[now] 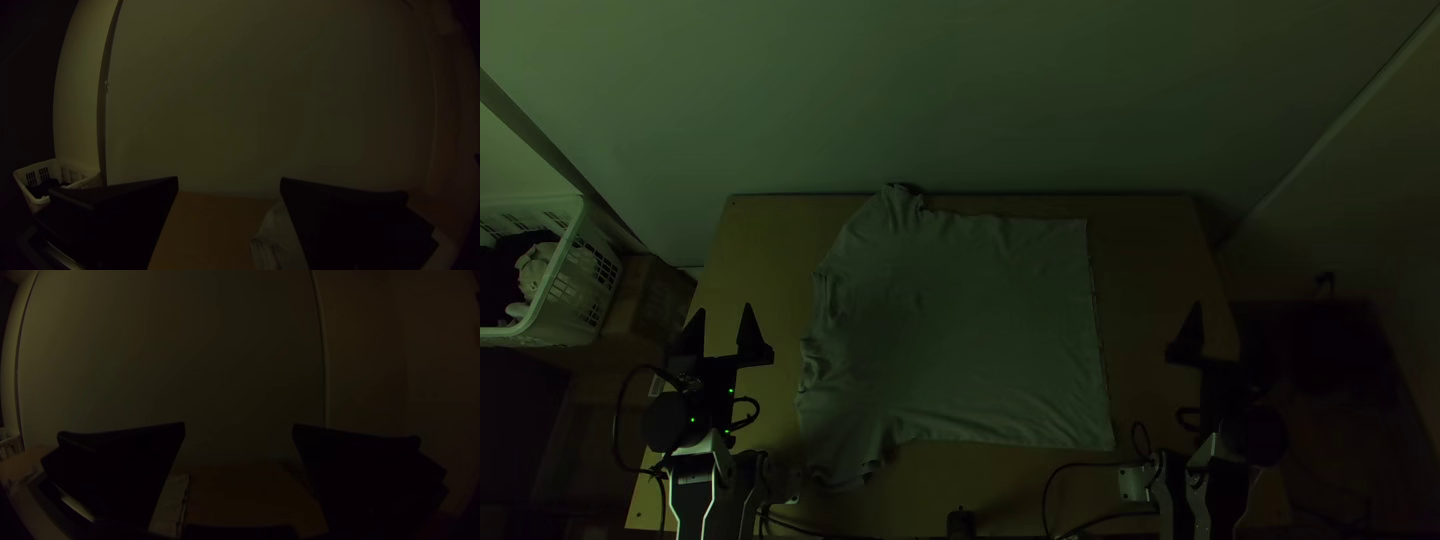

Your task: Fold the t-shirt

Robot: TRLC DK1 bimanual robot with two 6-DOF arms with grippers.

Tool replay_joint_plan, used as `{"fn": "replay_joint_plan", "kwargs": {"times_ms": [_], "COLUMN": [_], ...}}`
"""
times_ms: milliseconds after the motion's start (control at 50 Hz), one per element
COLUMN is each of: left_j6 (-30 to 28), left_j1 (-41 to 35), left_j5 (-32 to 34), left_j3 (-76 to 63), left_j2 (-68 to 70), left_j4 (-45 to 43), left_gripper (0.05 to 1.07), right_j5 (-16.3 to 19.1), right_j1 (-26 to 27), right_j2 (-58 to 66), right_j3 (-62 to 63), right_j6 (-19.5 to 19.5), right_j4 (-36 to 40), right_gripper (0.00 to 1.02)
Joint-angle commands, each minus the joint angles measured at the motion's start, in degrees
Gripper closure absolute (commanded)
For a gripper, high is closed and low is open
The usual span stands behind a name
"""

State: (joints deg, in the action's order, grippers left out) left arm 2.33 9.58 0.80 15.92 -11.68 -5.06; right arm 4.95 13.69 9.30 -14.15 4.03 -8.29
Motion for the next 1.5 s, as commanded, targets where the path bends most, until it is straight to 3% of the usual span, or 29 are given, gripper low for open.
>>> {"fn": "replay_joint_plan", "kwargs": {"times_ms": [0,120,560,720,920,1100,1340,1480], "left_j6": [-0.5,-0.6,-0.7,0.0,0.4,2.1,3.2,3.6], "left_j1": [-0.4,-1.5,-5.6,-6.9,-9.2,-10.1,-11.4,-11.9], "left_j5": [-0.2,-0.1,-0.2,-0.1,-0.2,-0.1,-0.1,-0.1], "left_j3": [5.9,11.5,37.1,47.7,60.1,66.5,76.3,82.3], "left_j2": [-6.2,-13.2,-40.2,-50.3,-62.8,-71.5,-83.8,-91.2], "left_j4": [-4.3,-7.9,-6.3,-2.6,5.9,9.1,16.7,21.8], "left_gripper": [0.09,0.09,0.09,0.09,0.09,0.09,0.11,0.11], "right_j5": [-0.2,-0.3,-0.7,-1.5,-1.5,-1.5,-1.4,-1.4], "right_j1": [-1.9,-4.6,-7.6,-9.2,-11.4,-12.7,-14.2,-14.9], "right_j2": [5.6,14.1,44.5,54.4,67.9,76.8,89.5,94.1], "right_j3": [-4.6,-10.6,-36.3,-45.3,-58.0,-64.9,-76.0,-78.7], "right_j6": [-0.2,-0.2,-0.2,-0.1,0.2,0.5,2.2,3.2], "right_j4": [-3.6,-5.6,-3.0,-1.6,6.5,9.1,17.8,18.1], "right_gripper": [0.04,0.04,0.04,0.04,0.04,0.04,0.04,0.04]}}
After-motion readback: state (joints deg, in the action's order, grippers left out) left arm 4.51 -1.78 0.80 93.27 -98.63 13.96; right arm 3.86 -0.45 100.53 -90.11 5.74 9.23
